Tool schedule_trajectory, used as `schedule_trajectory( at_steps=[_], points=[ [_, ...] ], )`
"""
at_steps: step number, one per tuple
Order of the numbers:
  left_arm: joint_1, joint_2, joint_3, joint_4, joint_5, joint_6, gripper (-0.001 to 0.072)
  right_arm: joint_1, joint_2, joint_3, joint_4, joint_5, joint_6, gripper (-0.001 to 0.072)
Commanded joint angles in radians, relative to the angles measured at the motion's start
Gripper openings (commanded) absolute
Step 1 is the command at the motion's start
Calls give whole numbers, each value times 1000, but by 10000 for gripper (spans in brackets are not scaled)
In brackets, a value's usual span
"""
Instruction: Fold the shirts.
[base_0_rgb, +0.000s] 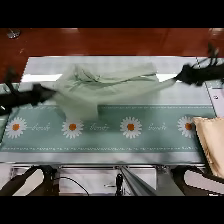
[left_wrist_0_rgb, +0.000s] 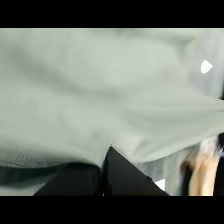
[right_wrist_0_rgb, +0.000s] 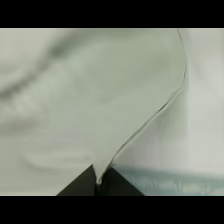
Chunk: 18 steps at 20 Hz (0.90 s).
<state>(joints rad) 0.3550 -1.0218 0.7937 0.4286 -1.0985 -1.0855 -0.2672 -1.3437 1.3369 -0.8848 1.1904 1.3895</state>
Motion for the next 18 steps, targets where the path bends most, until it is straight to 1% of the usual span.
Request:
schedule_trajectory(
  at_steps=[1, 2, 3, 4, 5, 7, 9, 10, 15, 16, 17, 18],
  points=[
    [-4, 55, 412, -92, 26, 0, 28, 4, 69, 435, -39, 55, 42, 18],
    [-3, 65, 531, -63, 30, -3, 28, 4, 100, 531, -68, 77, 56, 18],
    [-2, 79, 648, 8, 32, -35, 28, 4, 147, 598, -107, 111, 92, 18],
    [-2, 97, 740, 99, 26, -84, 28, 4, 212, 618, -150, 134, 124, 18],
    [-2, 122, 819, 209, 10, -143, 28, 4, 276, 618, -181, 146, 126, 18],
    [-2, 191, 911, 377, -24, -212, 28, 4, 404, 618, -267, 167, 127, 18],
    [-2, 290, 929, 468, -21, -241, 28, 4, 521, 618, -358, 187, 154, 18],
    [-2, 338, 929, 502, -25, -241, 27, 4, 569, 618, -389, 206, 164, 18],
    [-2, 558, 929, 711, -102, -282, 27, 4, 739, 618, -455, 351, 186, 18],
    [-2, 581, 929, 741, -122, -298, 28, 4, 758, 618, -474, 378, 195, 18],
    [-2, 592, 925, 747, -125, -323, 28, 4, 770, 618, -481, 404, 204, 18],
    [-3, 594, 916, 736, -126, -327, 28, 4, 772, 618, -476, 428, 208, 18]
  ],
)
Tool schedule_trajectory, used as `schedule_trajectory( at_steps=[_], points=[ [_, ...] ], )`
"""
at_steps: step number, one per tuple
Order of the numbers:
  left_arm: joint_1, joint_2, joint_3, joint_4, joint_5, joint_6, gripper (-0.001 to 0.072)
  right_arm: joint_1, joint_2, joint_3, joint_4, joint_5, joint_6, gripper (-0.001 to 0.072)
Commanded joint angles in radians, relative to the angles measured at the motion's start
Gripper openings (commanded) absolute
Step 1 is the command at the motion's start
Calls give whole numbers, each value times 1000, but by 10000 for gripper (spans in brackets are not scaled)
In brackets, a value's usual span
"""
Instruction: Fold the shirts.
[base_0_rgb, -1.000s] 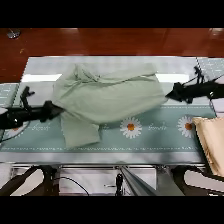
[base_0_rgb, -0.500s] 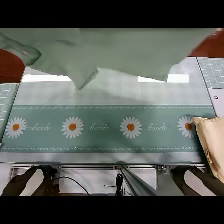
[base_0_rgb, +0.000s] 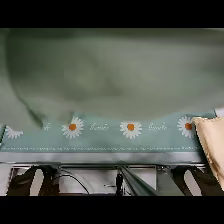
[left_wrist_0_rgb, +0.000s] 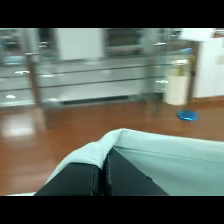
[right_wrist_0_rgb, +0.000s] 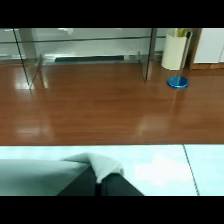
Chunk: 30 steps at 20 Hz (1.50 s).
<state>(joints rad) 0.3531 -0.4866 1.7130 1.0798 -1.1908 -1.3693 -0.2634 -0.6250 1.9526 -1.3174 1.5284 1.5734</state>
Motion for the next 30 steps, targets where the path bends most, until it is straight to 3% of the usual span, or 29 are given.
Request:
schedule_trajectory(
  at_steps=[1, 6, 9, 13, 16, 20, 25, 28, 30],
  points=[
    [-2, 55, -21, 68, -34, -43, 28, 0, 53, -8, -27, 108, 24, 18],
    [-2, 4, -336, -22, -19, -38, 28, 0, 53, -290, 13, 79, 19, 18],
    [-8, -105, -542, -203, 78, 83, 27, 1, 21, -546, 55, -125, -1, 18],
    [-143, -349, -615, -220, 270, 147, 28, 2, -212, -702, 185, -344, -117, 18],
    [-267, -560, -598, -220, 476, 153, 28, 59, -451, -700, 221, -487, -163, 18],
    [-343, -847, -514, -221, 676, 13, 28, 125, -779, -589, 221, -663, -148, 18],
    [-333, -1091, -392, -220, 676, -147, 28, 108, -1097, -313, 271, -619, -43, 18],
    [-327, -1133, -388, -220, 634, -143, 28, 102, -1181, -240, 271, -560, -29, 18],
    [-309, -1138, -388, -204, 537, -50, 29, 102, -1194, -238, 254, -519, -42, 19]
  ],
)
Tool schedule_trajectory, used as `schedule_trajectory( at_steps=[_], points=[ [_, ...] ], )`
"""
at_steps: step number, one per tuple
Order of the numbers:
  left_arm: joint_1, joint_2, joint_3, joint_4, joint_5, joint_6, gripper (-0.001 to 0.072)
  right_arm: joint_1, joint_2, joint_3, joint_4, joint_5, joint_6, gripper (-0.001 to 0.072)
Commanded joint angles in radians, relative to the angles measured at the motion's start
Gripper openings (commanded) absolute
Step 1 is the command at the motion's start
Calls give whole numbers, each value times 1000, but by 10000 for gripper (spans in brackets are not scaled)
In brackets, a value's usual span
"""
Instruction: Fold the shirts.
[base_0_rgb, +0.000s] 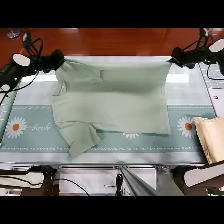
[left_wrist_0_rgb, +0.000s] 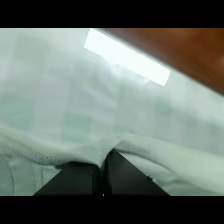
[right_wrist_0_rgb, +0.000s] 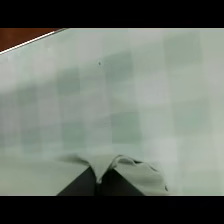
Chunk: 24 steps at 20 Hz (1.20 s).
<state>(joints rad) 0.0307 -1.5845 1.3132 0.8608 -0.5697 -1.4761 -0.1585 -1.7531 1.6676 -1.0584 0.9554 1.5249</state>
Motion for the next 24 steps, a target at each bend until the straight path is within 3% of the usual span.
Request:
schedule_trajectory(
  at_steps=[1, 6, 9, 15, 16, 17, 18, 21, 24],
  points=[
    [28, -37, 13, 37, -155, 146, 28, -7, -65, 47, -5, 81, -18, 18],
    [100, -43, 12, 61, -476, 187, 29, -33, -65, 46, -12, 317, -113, 17],
    [102, -64, 12, 120, -536, 198, 29, -31, -74, 39, -64, 404, -111, 19],
    [117, -99, 13, 119, -655, 196, 29, -32, -80, -77, -75, 418, -77, 20],
    [126, -98, 13, 119, -674, 177, 95, -31, -81, -80, -74, 419, -74, 110],
    [135, -98, 14, 119, -700, 150, 405, -32, -79, -80, -65, 433, -69, 462],
    [145, -98, 24, 122, -751, 141, 694, -32, -75, -78, -60, 460, -75, 623],
    [196, -78, 68, 196, -919, 69, 706, -64, -2, -79, -141, 488, -32, 623],
    [249, 68, -56, 308, -940, 78, 706, -147, 147, -132, -209, 496, -50, 622]
  ],
)
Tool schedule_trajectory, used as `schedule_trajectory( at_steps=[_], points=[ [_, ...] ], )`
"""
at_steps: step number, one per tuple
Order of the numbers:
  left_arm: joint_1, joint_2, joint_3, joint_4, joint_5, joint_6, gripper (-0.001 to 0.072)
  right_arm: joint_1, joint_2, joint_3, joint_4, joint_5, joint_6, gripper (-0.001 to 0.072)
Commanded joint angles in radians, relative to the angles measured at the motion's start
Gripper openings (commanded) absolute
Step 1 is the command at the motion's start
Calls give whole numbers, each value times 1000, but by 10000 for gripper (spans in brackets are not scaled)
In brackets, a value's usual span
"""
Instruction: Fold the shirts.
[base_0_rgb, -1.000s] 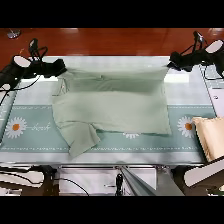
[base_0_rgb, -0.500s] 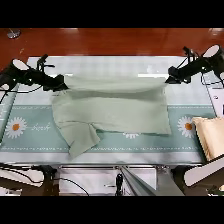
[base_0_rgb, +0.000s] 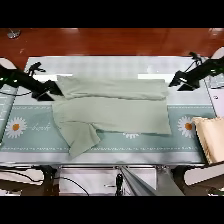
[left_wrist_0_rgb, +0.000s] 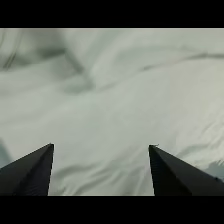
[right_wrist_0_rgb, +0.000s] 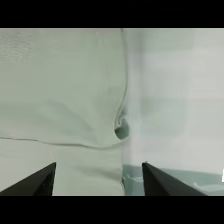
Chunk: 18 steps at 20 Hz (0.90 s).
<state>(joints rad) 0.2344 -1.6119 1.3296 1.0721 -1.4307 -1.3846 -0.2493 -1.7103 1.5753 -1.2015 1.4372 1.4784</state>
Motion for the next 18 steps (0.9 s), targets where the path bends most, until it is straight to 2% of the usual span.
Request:
schedule_trajectory(
  at_steps=[1, 3, 5, 6, 8, 9, 14, 17, 18],
  points=[
    [66, 164, -164, 101, -46, -12, 705, -93, 171, -110, -47, -43, -18, 623],
    [130, 300, -385, 99, 35, -11, 705, -172, 333, -314, 59, -210, -42, 623],
    [211, 423, -597, 84, 117, -18, 706, -227, 487, -544, 219, -311, -129, 622],
    [258, 491, -695, 18, 172, -21, 705, -236, 546, -636, 269, -332, -162, 622],
    [322, 614, -849, -144, 229, 46, 706, -233, 638, -788, 321, -369, -191, 622],
    [335, 651, -894, -180, 230, 74, 705, -233, 668, -846, 357, -377, -203, 622],
    [332, 678, -999, -215, 249, 93, 706, -233, 694, -978, 463, -363, -254, 622],
    [324, 677, -1048, -404, 312, 233, 705, -202, 694, -1038, 460, -358, -262, 622],
    [309, 674, -1057, -436, 341, 251, 705, -188, 694, -1053, 460, -367, -261, 622]
  ],
)
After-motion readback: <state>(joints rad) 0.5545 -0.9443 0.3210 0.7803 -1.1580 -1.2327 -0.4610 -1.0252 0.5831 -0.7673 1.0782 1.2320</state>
